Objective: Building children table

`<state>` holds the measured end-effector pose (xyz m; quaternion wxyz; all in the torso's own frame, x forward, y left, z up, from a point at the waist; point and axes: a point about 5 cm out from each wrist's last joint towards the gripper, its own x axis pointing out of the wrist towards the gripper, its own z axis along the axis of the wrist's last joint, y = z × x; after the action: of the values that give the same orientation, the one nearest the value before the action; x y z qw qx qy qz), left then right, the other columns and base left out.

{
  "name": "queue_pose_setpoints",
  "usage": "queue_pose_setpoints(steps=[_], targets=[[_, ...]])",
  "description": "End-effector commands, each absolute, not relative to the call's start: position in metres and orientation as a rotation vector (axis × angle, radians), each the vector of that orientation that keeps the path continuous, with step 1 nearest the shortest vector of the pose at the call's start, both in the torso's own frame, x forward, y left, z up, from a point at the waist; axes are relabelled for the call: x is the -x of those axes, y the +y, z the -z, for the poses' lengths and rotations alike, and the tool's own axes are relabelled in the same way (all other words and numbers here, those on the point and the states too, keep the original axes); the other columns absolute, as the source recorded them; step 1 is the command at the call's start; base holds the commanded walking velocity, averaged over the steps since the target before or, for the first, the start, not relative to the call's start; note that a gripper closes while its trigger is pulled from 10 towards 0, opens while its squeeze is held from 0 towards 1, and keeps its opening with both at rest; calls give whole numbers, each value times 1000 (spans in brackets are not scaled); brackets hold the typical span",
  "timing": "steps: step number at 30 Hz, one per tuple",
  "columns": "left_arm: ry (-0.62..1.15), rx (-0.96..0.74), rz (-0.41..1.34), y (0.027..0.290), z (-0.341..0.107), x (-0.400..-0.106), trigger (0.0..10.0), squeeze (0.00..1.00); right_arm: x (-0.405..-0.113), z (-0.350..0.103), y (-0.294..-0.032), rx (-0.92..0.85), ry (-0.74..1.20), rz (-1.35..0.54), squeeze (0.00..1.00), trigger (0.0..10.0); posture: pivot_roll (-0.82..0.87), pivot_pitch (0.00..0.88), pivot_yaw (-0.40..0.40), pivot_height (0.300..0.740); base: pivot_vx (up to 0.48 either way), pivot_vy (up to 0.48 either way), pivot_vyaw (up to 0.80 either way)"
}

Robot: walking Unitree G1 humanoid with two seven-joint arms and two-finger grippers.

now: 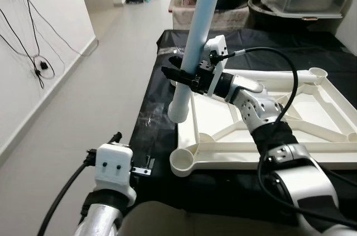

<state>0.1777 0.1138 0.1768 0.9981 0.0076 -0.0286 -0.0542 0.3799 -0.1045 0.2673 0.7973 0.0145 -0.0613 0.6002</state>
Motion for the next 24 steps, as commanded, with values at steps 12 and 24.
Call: queue_pose_setpoints(steps=[12,24], targets=[[35,19,251,101,-162,-157,10000,0,-364,-276,-118,-17,-174,-1658,0,10000,101,171,-9,740,0,0,0],[62,19,265,99,-156,-152,10000,0,-357,-257,-102,-50,-160,-1731,0,10000,116,154,-1,740,0,0,0]])
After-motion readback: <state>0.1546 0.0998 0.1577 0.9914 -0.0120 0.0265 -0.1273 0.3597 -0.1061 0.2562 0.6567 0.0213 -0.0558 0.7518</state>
